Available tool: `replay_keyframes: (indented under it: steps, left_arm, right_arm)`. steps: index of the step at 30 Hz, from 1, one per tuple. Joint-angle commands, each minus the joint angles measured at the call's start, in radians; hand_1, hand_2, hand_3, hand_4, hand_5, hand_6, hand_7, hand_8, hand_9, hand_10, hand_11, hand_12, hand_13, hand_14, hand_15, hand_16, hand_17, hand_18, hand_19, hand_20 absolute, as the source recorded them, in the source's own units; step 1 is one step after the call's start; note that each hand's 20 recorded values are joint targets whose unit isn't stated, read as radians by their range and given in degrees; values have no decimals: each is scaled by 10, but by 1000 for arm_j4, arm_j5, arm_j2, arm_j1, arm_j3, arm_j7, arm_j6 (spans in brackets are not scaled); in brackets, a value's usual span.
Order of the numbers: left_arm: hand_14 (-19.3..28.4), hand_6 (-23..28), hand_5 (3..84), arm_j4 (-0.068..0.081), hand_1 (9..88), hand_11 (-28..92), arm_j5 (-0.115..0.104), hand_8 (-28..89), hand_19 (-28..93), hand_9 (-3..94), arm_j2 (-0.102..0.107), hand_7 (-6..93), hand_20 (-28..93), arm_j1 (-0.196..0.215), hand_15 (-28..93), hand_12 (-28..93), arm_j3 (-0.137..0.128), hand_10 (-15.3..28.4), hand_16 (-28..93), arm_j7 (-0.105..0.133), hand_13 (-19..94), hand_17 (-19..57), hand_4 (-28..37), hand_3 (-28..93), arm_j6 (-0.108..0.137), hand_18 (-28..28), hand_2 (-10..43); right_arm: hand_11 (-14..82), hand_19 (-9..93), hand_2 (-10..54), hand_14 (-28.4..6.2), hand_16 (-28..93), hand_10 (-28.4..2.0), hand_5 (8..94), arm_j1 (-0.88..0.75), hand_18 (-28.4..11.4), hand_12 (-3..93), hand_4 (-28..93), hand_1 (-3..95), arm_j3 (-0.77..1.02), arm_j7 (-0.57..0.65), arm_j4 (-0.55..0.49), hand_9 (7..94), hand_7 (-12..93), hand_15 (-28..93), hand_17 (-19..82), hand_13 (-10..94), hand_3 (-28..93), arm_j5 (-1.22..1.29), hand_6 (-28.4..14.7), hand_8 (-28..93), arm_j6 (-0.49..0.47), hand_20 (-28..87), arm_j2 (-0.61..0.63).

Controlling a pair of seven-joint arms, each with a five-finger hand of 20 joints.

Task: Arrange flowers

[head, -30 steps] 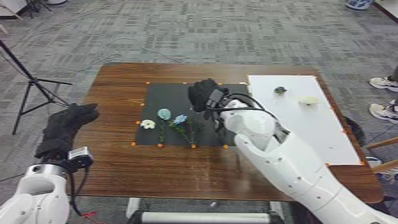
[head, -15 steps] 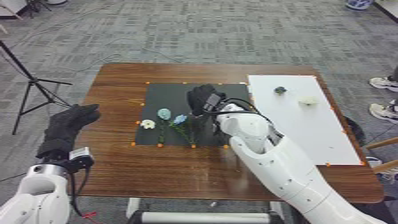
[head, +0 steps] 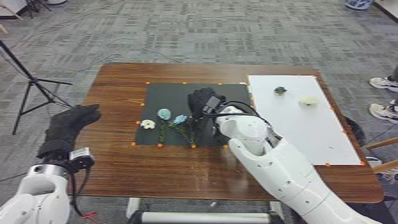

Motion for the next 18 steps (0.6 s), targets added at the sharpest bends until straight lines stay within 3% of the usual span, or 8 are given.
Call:
replay_keyframes:
  steps: [1, 12, 18]
  left_arm:
    - [175, 25, 565, 6, 269, 215, 8, -80, 51, 554, -5, 167, 165, -2, 217, 112, -4, 146, -22, -9, 415, 78, -253, 685, -36, 102, 144]
    - [178, 25, 557, 7, 267, 211, 11, -80, 50, 545, 0, 166, 163, -5, 215, 114, -5, 148, -18, -14, 411, 75, -235, 690, -48, 104, 110]
    - [178, 25, 557, 6, 269, 211, 12, -80, 49, 544, 1, 167, 163, -1, 215, 114, -8, 148, -17, -15, 410, 74, -233, 688, -55, 104, 108]
  right_arm:
    - [111, 776, -95, -101, 344, -90, 753, -4, -220, 251, -220, 522, 15, -1, -21, 837, 228, 576, 342, 708, 627, -3, 37, 1, -46, 549, 11]
    - [167, 767, -95, -107, 337, -105, 693, 7, -220, 180, -217, 436, 16, 3, -53, 778, 214, 586, 325, 674, 677, 16, 20, -11, -99, 552, 33]
    - [163, 762, -95, -112, 334, -108, 681, 19, -222, 175, -216, 397, 12, 16, -79, 764, 207, 590, 318, 666, 712, 42, 18, -106, -108, 552, 52]
